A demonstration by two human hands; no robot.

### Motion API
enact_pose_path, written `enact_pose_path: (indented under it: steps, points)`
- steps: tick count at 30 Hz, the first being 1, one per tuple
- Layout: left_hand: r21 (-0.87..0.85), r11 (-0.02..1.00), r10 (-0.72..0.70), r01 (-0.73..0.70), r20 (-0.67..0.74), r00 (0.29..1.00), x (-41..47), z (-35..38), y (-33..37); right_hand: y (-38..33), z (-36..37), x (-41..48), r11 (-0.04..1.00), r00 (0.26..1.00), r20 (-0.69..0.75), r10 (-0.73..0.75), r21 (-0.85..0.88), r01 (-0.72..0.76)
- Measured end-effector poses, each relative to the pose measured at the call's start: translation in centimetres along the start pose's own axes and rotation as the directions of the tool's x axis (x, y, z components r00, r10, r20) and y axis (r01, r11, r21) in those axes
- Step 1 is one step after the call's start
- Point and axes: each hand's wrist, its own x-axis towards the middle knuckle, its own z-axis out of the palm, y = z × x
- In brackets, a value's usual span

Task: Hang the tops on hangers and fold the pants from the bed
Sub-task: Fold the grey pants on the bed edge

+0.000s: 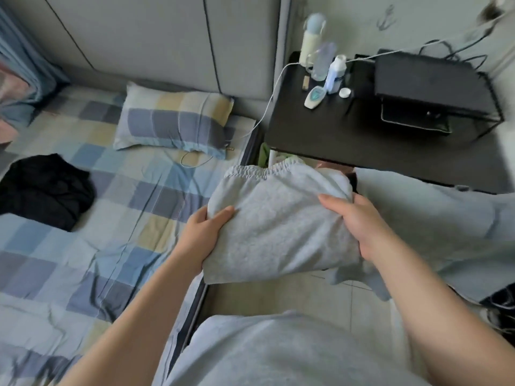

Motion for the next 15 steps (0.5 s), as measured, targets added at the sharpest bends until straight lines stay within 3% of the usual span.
enact_pose_path:
  steps: [7,11,15]
  points:
    - [0.037,0.958,0.273,-0.284,0.179,0.945,-4.9,15.7,5.2,-2.8,-15.9,-6.8,0.972,0.966,-0.199,-0.167,0.132,0.196]
    - [0.077,0.918,0.333,-0.388,0.380,0.863,-6.8,24.7,7.1,-2.1,-24.4,-10.5,0.941,0.907,-0.371,-0.198,0.189,0.282]
    - [0.135,0.886,0.304,-0.445,0.555,0.774,-8.4,33.7,7.8,0.3,-31.3,-14.0,0.901,0.825,-0.543,-0.156,0.264,0.344]
